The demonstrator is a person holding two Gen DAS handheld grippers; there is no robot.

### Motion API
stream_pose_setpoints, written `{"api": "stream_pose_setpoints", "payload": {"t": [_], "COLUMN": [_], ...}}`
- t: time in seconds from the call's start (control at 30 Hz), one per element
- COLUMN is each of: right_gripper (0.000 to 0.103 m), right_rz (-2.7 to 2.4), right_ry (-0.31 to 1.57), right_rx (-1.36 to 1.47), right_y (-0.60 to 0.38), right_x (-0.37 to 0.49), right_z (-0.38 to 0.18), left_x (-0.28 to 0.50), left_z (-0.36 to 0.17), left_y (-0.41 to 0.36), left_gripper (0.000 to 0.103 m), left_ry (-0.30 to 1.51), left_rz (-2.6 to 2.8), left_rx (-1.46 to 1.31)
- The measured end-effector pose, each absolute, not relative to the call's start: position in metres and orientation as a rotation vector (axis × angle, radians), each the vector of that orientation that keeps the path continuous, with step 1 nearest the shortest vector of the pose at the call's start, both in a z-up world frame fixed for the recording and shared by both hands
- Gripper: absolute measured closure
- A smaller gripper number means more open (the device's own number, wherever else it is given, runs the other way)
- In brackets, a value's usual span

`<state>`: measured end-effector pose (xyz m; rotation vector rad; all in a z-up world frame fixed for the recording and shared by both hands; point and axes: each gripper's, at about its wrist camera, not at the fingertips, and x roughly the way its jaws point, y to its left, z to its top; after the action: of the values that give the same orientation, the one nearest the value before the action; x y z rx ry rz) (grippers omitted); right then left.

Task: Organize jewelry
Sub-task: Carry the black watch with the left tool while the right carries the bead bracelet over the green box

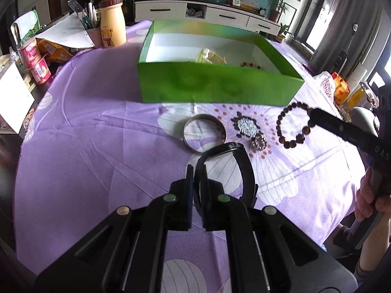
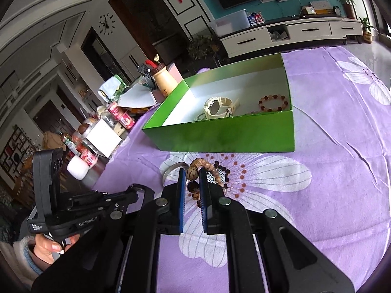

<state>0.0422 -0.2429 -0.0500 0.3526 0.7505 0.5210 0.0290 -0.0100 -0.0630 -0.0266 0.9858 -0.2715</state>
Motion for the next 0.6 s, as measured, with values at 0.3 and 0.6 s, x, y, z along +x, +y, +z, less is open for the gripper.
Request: {"api": "stream_pose_setpoints", "payload": {"t": [0.3,0.6], "right_gripper": [0.093,0.093], "right_rz": [0.522,0.537], "right_ry": [0.741,0.722], "right_rx": [0.373,0.365], "right_y": [-0.246,-0.24], "right_x": [0.032,0.027], "right_z": [-0.045,-0.034], "left_x": [0.029,0.03], "left_z": [-0.048,-0.038], "left_y": [0.002,0.011], "left_gripper": [0.098,0.098], "left_ry": [0.957,0.932], "left_rz": [-0.251,-0.235], "left_rx": [-0.049,-0.065]}}
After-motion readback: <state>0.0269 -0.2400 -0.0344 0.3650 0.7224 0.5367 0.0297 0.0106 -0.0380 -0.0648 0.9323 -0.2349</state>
